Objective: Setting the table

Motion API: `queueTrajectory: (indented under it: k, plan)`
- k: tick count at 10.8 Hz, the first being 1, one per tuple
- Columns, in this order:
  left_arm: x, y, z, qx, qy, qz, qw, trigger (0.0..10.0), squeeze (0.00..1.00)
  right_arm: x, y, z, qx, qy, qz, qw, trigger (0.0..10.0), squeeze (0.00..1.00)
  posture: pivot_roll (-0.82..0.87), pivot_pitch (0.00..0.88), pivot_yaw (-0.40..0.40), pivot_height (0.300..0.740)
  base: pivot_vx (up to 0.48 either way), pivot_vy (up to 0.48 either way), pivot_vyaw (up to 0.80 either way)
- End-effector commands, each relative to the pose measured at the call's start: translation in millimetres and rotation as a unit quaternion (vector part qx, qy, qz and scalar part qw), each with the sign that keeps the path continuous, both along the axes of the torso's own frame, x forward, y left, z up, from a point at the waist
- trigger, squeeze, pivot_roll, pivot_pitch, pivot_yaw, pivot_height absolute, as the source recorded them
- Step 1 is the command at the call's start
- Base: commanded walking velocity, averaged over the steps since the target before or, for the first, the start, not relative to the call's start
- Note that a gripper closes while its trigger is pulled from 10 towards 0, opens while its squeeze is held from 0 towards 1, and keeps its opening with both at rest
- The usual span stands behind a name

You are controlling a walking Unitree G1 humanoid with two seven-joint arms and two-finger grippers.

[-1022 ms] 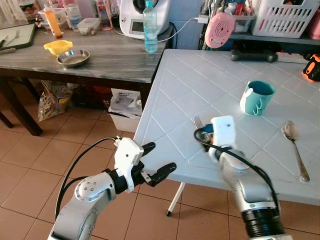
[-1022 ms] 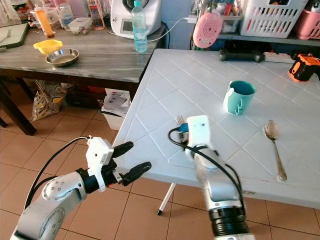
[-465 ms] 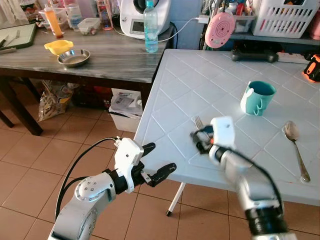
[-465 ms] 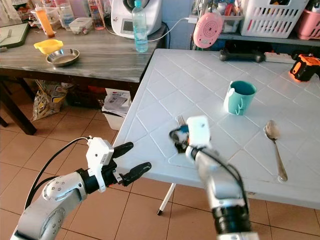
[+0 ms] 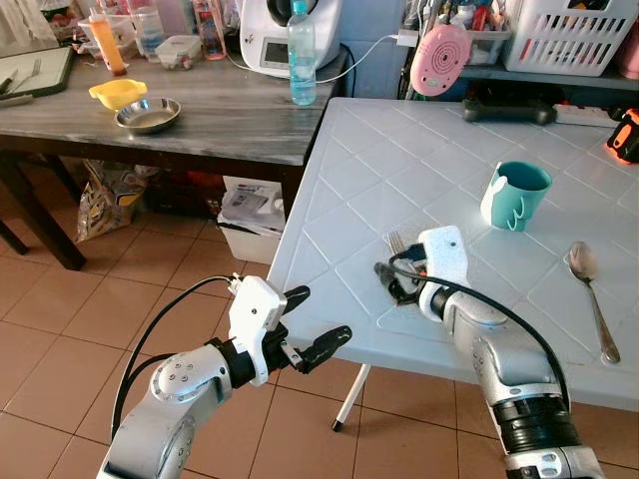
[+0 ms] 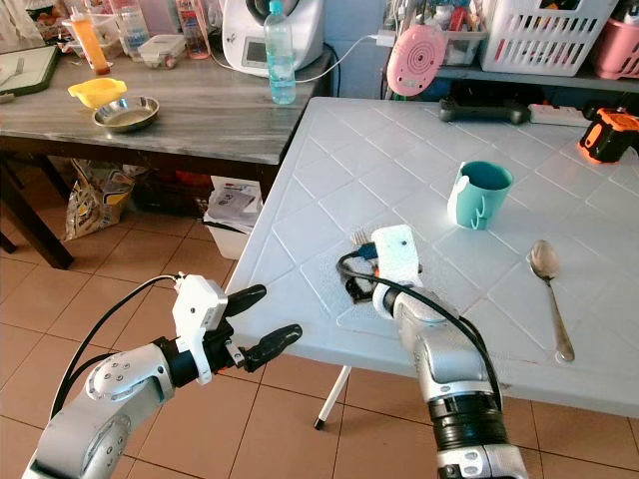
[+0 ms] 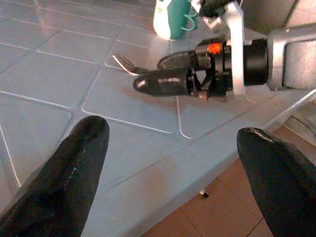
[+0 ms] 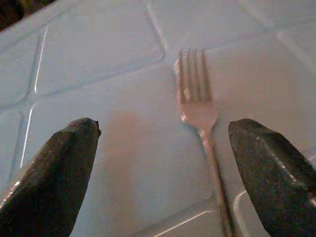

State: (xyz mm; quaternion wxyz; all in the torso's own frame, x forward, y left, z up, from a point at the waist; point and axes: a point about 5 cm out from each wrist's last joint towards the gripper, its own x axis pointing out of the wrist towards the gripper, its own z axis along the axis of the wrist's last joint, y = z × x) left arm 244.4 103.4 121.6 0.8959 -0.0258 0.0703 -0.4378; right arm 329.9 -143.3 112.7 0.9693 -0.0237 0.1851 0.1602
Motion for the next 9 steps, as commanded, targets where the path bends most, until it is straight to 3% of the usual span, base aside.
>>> queueTrajectory:
  k: [1, 4, 5, 7, 8, 9]
  plan:
    - [-0.4, 0.1, 3.8, 0.006, -0.005, 0.001, 1.0, 10.0, 0.0, 2.2, 0.5, -0.8, 0.002, 0.005, 0.008, 1.0, 10.0, 1.0, 0.0, 0.057, 0.027, 0.74, 0.0, 0.0, 0.0]
    - [-2.4, 1.3, 3.4, 0.006, -0.002, 0.003, 1.0, 10.0, 0.0, 2.8, -2.4, -7.7, 0.006, 0.017, -0.004, 1.0, 10.0, 1.0, 0.01, 0.066, 0.03, 0.74, 0.0, 0.0, 0.0]
    - [-3.3, 1.7, 2.9, 0.006, 0.0, 0.002, 1.0, 10.0, 0.0, 3.7, -5.4, -10.2, 0.006, 0.016, -0.014, 1.0, 10.0, 0.51, 0.01, 0.069, 0.031, 0.74, 0.0, 0.0, 0.0]
    - [-4.1, 2.2, 3.0, 0.007, 0.001, 0.0, 1.0, 10.0, 0.0, 5.7, -7.0, -9.6, 0.005, 0.013, -0.018, 1.0, 10.0, 0.36, 0.01, 0.071, 0.033, 0.74, 0.0, 0.0, 0.0]
    - [-4.2, 2.1, 3.1, 0.007, 0.002, 0.0, 1.0, 10.0, 0.0, 6.9, -8.8, -9.6, 0.005, 0.013, -0.02, 1.0, 10.0, 0.36, 0.01, 0.071, 0.033, 0.74, 0.0, 0.0, 0.0]
    - [-4.1, 1.5, 3.7, 0.007, 0.003, 0.001, 1.0, 10.0, 0.0, 7.6, -10.4, -10.1, 0.006, 0.014, -0.021, 1.0, 10.0, 0.29, 0.01, 0.07, 0.034, 0.74, 0.0, 0.0, 0.0]
